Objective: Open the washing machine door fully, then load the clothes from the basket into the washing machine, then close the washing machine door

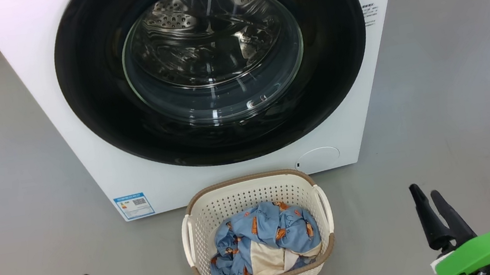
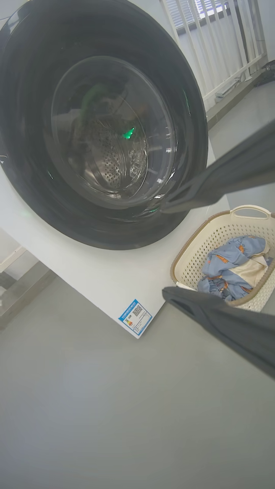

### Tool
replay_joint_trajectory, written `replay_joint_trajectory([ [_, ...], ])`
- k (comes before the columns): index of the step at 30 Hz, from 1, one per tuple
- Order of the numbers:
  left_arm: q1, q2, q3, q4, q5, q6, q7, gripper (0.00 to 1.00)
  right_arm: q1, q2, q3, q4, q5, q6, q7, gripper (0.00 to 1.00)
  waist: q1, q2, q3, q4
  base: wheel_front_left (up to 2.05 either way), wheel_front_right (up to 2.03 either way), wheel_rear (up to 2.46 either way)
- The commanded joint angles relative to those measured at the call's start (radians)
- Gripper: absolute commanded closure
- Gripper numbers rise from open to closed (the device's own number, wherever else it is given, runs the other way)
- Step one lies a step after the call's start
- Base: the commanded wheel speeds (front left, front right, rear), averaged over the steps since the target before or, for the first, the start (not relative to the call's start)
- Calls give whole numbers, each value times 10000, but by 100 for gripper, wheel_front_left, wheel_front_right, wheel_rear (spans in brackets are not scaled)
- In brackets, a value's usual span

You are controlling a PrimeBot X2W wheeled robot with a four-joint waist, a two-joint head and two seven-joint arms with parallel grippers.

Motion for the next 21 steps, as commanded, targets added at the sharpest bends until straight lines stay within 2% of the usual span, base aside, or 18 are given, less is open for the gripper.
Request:
replay_joint_trajectory([
  [1, -78, 260, 186, -338, 410, -16, -170, 0, -501, -130, 203, -244, -507, -6, -168, 0, -1, 0, 1, -9, 0, 0, 0],
  [21, 70, 375, 422, -597, 2775, -21, -759, 0, -590, -136, 557, -247, -3185, -8, -753, 0, -1, 0, 51, -43, 0, 0, 0],
])
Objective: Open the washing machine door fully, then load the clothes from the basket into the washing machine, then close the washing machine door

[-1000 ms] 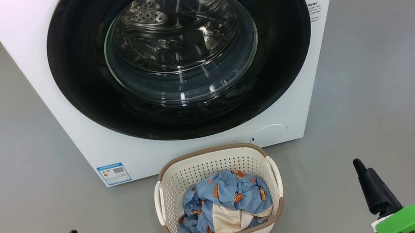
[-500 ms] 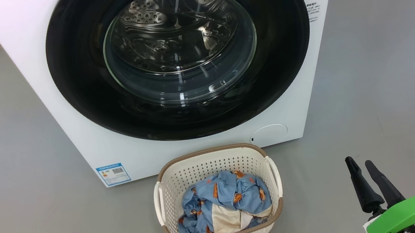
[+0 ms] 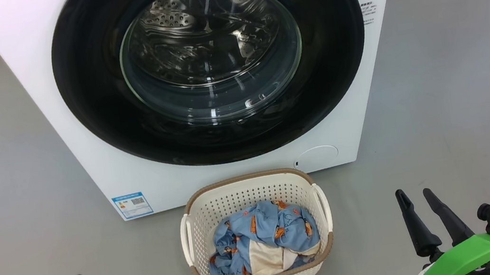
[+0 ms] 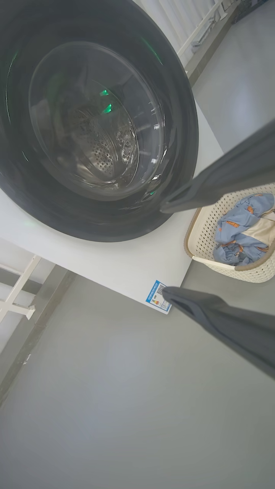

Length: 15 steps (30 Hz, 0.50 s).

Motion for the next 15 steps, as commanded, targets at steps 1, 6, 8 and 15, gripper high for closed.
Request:
replay_joint_trajectory([
  [1, -112, 234, 292, -327, 315, -19, -175, 0, -489, -112, 202, -270, -349, -8, -162, 0, -1, 0, 5, -3, 0, 0, 0],
  [6, -57, 294, 318, -368, 878, -20, -322, 0, -508, -137, 240, -245, -943, -8, -309, 0, -1, 0, 18, -19, 0, 0, 0],
  [8, -33, 320, 319, -387, 1114, -21, -381, 0, -515, -152, 245, -229, -1191, -9, -367, 0, -1, 0, 21, -26, 0, 0, 0],
  [15, 43, 386, 359, -436, 1887, -23, -587, 0, -537, -166, 249, -177, -1989, -9, -571, 0, -1, 0, 35, -35, 0, 0, 0],
])
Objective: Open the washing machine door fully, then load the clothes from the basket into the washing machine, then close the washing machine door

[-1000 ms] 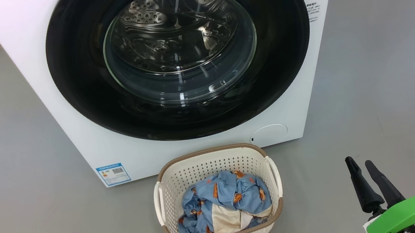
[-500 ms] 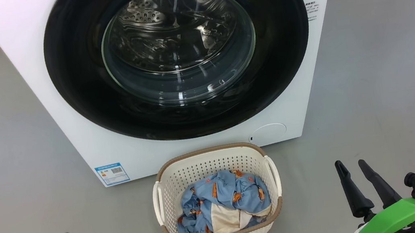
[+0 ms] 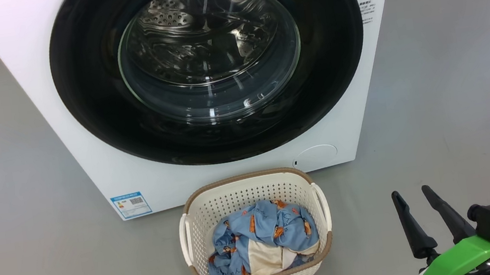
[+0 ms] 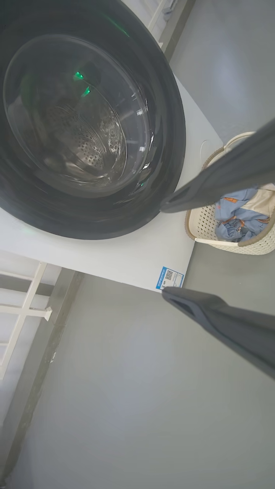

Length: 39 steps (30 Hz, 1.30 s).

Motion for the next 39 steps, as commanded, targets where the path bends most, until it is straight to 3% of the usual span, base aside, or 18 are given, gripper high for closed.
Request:
replay_joint_trajectory([
  [1, -171, 287, 335, -302, 357, -21, -181, 0, -504, -126, 254, -224, -367, -9, -167, 0, -1, 0, 0, -3, 0, 0, 0],
  [23, 10, 469, 483, -578, 2774, -27, -831, 0, -496, -72, 358, -180, -2762, -11, -812, 0, -1, 0, 52, -43, 0, 0, 0],
  [39, -6, 443, 574, -580, 2805, -27, -841, 0, -432, 52, 111, -195, -2590, -11, -822, 0, -1, 0, 73, -40, 0, 0, 0],
])
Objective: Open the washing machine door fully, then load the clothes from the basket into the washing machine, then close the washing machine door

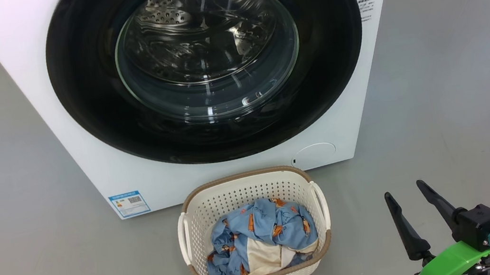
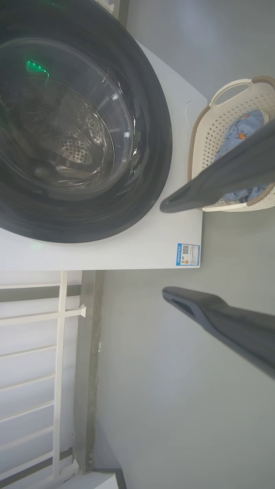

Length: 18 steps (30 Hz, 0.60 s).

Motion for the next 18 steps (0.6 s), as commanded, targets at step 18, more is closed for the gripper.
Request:
replay_joint_trajectory([
  [18, -193, 171, 319, -275, 60, -16, -137, 0, -385, -98, 300, 113, -295, -11, -122, 0, 0, -1, 5, 45, 0, 0, 0],
])
